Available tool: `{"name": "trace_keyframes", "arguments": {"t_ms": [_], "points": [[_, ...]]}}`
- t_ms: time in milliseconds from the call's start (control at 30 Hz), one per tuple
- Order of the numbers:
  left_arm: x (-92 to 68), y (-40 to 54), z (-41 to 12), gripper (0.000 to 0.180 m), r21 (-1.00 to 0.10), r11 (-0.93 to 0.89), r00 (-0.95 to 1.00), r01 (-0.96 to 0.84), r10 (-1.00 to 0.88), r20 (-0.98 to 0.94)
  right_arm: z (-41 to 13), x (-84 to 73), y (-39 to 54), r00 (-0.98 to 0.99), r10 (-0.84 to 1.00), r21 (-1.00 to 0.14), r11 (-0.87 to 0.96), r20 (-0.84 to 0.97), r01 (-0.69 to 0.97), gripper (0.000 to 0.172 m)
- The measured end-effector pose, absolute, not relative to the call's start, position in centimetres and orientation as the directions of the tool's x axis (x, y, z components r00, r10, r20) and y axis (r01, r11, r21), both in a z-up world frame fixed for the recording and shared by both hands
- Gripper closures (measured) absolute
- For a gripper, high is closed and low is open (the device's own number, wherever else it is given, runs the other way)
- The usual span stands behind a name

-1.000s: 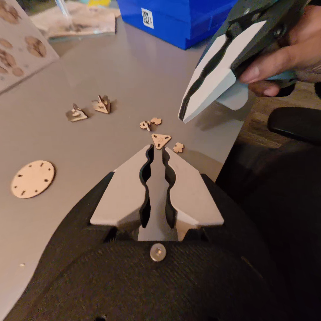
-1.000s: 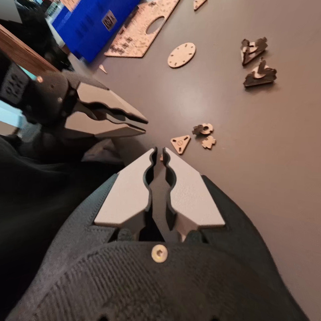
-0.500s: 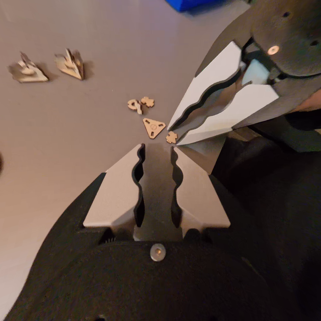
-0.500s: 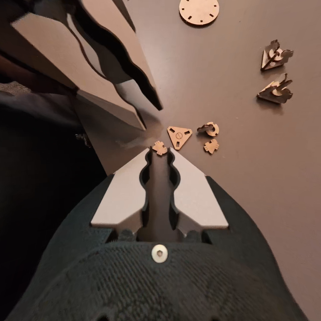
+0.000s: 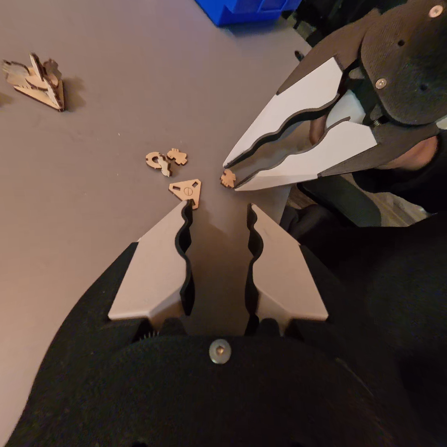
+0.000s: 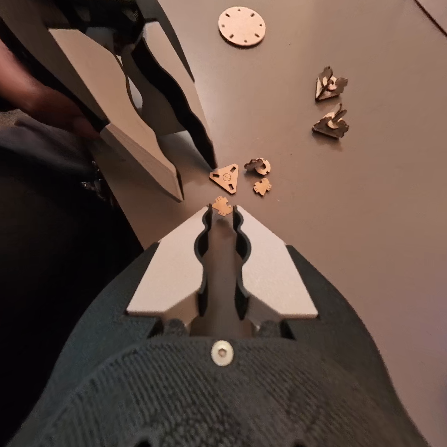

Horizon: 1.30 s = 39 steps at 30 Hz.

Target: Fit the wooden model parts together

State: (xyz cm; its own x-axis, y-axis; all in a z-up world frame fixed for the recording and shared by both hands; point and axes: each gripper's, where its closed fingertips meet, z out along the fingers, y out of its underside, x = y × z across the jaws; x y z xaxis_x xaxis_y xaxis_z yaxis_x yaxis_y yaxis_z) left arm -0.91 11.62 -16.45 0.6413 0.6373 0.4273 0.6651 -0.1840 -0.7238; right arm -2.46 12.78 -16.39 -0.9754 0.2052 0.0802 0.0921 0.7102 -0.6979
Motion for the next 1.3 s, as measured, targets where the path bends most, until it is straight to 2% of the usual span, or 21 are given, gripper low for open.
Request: {"name": "trace_keyframes", "arguments": {"t_ms": [100, 200, 300, 400, 567, 667, 733, 800, 867, 1000, 1133, 1300], "points": [[-1.3, 11.4, -15.4, 0.154, -0.728, -0.046, 0.587, 0.684, 0.627, 0.512, -15.2, -2.0, 12.0, -0.981, 0.173, -0.738, 0.673, 0.093, 0.049, 0.156], [-1.1, 11.6, -13.5, 0.153, -0.616, 0.181, 0.503, 0.767, 0.426, 0.752, -13.5, -1.7, 11.1, -0.977, 0.141, -0.781, 0.623, 0.161, -0.039, 0.157], [-1.2, 10.7, -11.7, 0.148, -0.5, 0.34, 0.442, 0.797, 0.236, 0.865, -12.4, -1.4, 10.6, -0.966, 0.12, -0.797, 0.592, 0.231, -0.118, 0.157], [-0.9, 10.5, -11.0, 0.167, -0.484, 0.357, 0.451, 0.799, 0.178, 0.875, -11.4, -1.0, 10.2, -0.954, 0.115, -0.811, 0.56, 0.278, -0.169, 0.157], [-0.5, 11.0, -10.2, 0.174, -0.458, 0.364, 0.461, 0.811, 0.085, 0.883, -10.6, -0.7, 9.9, -0.946, 0.106, -0.812, 0.549, 0.305, -0.2, 0.157], [-0.5, 10.9, -10.3, 0.179, -0.465, 0.362, 0.466, 0.808, 0.091, 0.88, -10.5, -0.5, 9.8, -0.949, 0.103, -0.817, 0.541, 0.298, -0.198, 0.156], [-0.4, 10.7, -10.0, 0.179, -0.477, 0.37, 0.481, 0.798, 0.087, 0.872, -10.3, -0.4, 9.8, -0.969, 0.109, -0.849, 0.511, 0.221, -0.137, 0.154], [-0.3, 10.5, -9.6, 0.179, -0.488, 0.377, 0.501, 0.787, 0.07, 0.863, -9.9, -0.2, 9.8, -0.991, 0.112, -0.885, 0.465, 0.071, -0.011, 0.142], [0.0, 10.4, -9.3, 0.179, -0.5, 0.374, 0.521, 0.781, 0.053, 0.852, -9.2, 0.0, 9.9, -0.989, 0.093, -0.9, 0.412, -0.115, 0.144, 0.138], [0.8, 10.4, -8.3, 0.179, -0.532, 0.368, 0.568, 0.763, 0.012, 0.823, -7.3, 0.7, 9.9, -0.894, -0.015, -0.849, 0.32, -0.448, 0.42, 0.15], [1.3, 10.6, -7.6, 0.179, -0.564, 0.36, 0.606, 0.743, -0.004, 0.795, -7.7, 1.0, 9.9, -0.863, -0.042, -0.818, 0.345, -0.503, 0.46, 0.153], [1.5, 10.8, -7.7, 0.179, -0.587, 0.341, 0.622, 0.734, 0.009, 0.783, -7.7, 1.5, 9.7, -0.833, -0.076, -0.799, 0.342, -0.548, 0.495, 0.167]]}}
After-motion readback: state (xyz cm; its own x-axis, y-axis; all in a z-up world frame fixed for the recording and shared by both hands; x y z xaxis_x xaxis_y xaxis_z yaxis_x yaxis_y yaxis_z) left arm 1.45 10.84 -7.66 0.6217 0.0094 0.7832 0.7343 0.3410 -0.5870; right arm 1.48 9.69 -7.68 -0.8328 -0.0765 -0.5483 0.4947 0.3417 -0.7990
